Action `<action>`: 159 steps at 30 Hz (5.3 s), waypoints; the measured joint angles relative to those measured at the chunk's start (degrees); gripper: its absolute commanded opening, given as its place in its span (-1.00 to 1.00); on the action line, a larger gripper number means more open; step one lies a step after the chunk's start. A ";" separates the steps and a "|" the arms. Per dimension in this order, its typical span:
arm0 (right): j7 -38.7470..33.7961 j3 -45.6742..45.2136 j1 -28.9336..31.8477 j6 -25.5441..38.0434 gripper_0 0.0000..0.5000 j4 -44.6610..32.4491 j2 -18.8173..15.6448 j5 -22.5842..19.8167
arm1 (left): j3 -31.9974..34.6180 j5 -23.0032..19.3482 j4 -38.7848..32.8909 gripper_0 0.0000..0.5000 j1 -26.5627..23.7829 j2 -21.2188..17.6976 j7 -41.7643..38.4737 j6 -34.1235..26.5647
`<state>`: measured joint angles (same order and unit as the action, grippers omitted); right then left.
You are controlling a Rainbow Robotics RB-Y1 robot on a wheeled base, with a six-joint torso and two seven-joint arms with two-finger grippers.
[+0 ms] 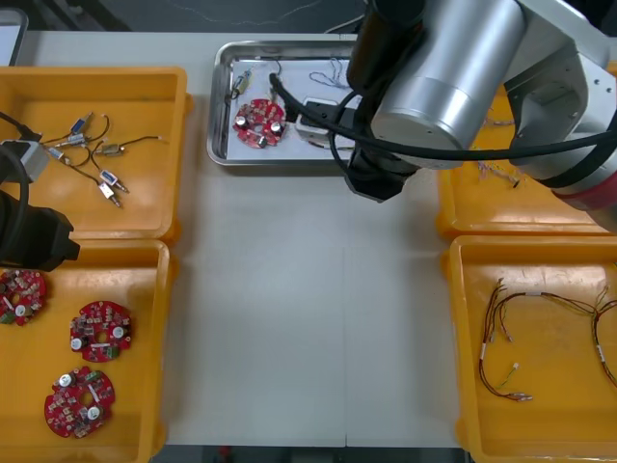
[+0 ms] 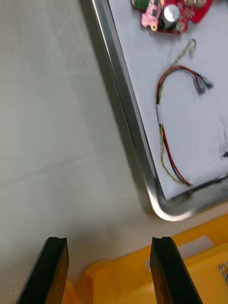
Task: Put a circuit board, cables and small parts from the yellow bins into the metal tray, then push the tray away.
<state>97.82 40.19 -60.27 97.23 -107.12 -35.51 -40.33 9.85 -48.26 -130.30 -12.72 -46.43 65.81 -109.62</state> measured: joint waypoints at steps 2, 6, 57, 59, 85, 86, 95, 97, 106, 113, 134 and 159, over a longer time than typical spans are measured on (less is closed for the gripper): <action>-1.23 -1.65 1.15 1.31 1.00 -1.94 -1.59 -0.27 | 0.00 0.00 0.00 1.00 0.00 0.00 0.00 0.00; -5.65 -6.26 4.99 3.39 1.00 -6.30 -4.79 -0.39 | 0.01 0.00 0.00 1.00 0.03 0.00 0.00 0.00; -27.20 -46.47 36.72 11.92 1.00 -1.68 -16.06 -7.84 | 0.02 0.00 -0.03 1.00 0.11 -0.01 0.00 0.00; -27.20 -46.84 37.31 12.03 1.00 -1.68 -15.78 -7.84 | 0.02 0.00 -0.03 1.00 0.11 -0.01 0.00 0.00; -27.20 -54.53 48.04 12.38 1.00 -13.85 -8.84 -7.79 | 0.02 0.00 -0.03 1.00 0.12 -0.01 0.00 0.00; -27.20 -54.67 48.30 12.38 1.00 -14.10 -8.63 -7.71 | 0.02 0.00 -0.03 1.00 0.12 -0.01 0.00 0.00; -27.19 -54.86 50.41 12.39 1.00 -16.35 -7.33 -5.23 | 0.02 0.00 -0.03 1.00 0.12 -0.01 0.00 0.00; -27.19 -54.86 50.83 12.37 1.00 -16.56 -7.23 -4.93 | 0.02 0.00 -0.03 1.00 0.12 -0.01 0.00 0.00; -27.19 -54.92 53.30 10.31 1.00 -18.19 -7.18 -4.38 | 0.02 0.00 -0.03 1.00 0.12 -0.01 0.00 0.00; -27.19 -54.94 53.60 10.07 1.00 -18.25 -7.18 -4.35 | 0.02 0.00 -0.03 1.00 0.12 -0.01 0.00 0.00; -27.18 -54.94 53.63 9.51 1.00 -18.25 -7.17 -4.35 | 0.02 0.00 -0.03 1.00 0.12 -0.01 0.00 0.00; -27.18 -54.94 53.63 9.49 1.00 -18.25 -7.17 -4.35 | 0.02 0.00 -0.03 1.00 0.12 -0.01 0.00 0.00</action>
<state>70.64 -14.75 -6.64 106.72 -125.37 -42.68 -44.68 9.87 -48.26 -130.33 -12.60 -46.44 65.81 -109.62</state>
